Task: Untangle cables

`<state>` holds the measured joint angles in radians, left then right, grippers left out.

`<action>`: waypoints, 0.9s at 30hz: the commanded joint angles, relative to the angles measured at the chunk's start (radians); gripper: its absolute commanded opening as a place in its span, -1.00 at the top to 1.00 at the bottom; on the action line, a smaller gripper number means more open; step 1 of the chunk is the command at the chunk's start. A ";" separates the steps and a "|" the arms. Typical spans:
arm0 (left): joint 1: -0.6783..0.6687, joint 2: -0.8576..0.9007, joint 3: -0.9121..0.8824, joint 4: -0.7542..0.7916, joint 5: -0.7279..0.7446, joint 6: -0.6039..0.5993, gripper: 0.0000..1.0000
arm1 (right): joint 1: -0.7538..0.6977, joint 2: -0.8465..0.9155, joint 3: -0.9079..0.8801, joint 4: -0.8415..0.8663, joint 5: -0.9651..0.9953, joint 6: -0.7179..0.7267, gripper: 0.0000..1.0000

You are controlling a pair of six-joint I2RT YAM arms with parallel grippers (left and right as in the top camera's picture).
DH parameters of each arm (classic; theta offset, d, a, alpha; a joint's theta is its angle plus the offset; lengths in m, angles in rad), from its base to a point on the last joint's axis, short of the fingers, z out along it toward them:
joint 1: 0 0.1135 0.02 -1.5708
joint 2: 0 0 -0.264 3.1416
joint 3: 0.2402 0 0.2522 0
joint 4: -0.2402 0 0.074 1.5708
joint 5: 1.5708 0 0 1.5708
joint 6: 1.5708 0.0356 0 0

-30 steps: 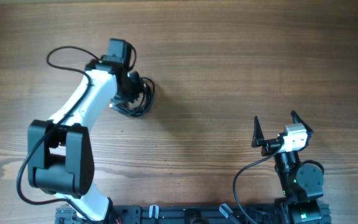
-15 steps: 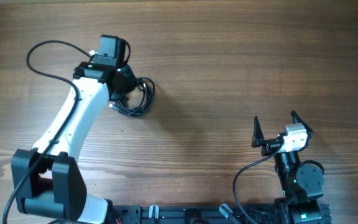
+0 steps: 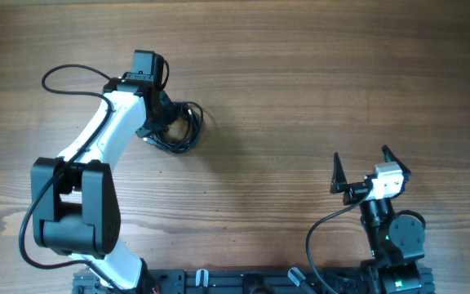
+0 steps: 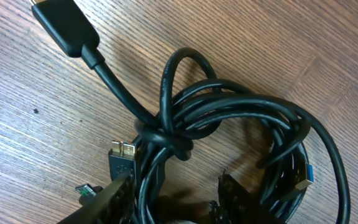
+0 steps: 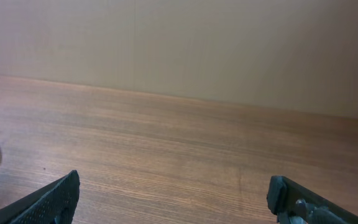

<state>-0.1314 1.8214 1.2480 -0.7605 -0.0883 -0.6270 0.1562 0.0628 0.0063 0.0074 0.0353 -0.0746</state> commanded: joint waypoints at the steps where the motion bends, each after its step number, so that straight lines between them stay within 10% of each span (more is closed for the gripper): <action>1: 0.004 0.012 -0.029 -0.002 0.013 -0.014 0.00 | -0.004 -0.001 -0.001 0.005 0.020 0.015 -0.99; 27: 0.005 0.012 -0.037 0.006 0.013 -0.010 -0.54 | -0.004 -0.001 -0.001 0.005 0.020 0.015 -1.00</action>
<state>-0.1314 1.8217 1.2224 -0.7574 -0.0803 -0.6342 0.1562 0.0628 0.0063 0.0078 0.0353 -0.0746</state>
